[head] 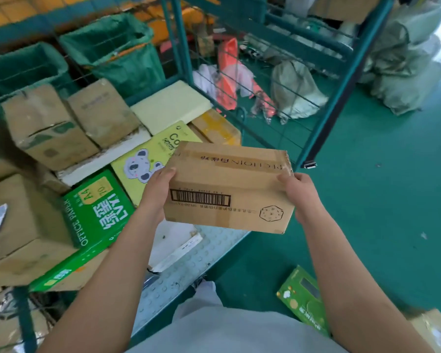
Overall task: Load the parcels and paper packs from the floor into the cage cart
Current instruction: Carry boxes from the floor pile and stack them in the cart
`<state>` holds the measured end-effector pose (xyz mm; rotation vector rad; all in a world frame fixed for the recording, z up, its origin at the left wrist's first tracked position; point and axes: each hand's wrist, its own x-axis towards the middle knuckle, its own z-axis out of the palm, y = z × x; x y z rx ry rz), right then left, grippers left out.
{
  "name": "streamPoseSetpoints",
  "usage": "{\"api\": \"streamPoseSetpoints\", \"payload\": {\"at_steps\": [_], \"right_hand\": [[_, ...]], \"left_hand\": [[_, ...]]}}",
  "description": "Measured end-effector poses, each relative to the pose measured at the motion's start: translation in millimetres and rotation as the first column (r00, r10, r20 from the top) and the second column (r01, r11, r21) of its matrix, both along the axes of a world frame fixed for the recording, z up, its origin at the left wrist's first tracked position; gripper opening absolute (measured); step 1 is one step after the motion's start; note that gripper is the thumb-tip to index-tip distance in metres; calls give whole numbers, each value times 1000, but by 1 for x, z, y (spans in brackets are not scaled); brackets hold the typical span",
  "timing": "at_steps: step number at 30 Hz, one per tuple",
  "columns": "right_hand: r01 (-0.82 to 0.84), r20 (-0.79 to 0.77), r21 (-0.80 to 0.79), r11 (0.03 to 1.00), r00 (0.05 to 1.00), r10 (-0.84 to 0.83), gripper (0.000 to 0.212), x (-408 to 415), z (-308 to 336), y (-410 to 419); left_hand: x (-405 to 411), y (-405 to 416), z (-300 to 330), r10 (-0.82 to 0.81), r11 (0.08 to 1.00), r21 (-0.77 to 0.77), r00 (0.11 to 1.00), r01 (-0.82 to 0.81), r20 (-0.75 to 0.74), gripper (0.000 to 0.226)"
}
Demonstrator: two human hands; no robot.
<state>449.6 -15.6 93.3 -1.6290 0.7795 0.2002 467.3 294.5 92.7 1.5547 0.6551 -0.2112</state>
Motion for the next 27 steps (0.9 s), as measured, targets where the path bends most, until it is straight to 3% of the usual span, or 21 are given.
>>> {"api": "streamPoseSetpoints", "payload": {"at_steps": [3,9,14,20,27], "right_hand": [[-90,-10,-34,995,996,89,52,32,4,34],[-210,-7,-139,968,977,211,36,102,6,96],[-287,-12,-253,924,956,294,62,157,12,146],[-387,-28,-454,802,906,422,48,213,23,193],[-492,-99,-569,659,836,540,65,282,34,235]], "left_hand": [[7,32,-4,93,995,-31,996,-93,-14,33],[37,92,-9,214,974,-64,976,-217,-48,15],[73,135,-18,253,961,-100,965,-258,-62,12],[106,171,-39,249,947,-170,957,-273,-146,21],[129,184,-64,258,911,-266,939,-315,-227,25]]}}
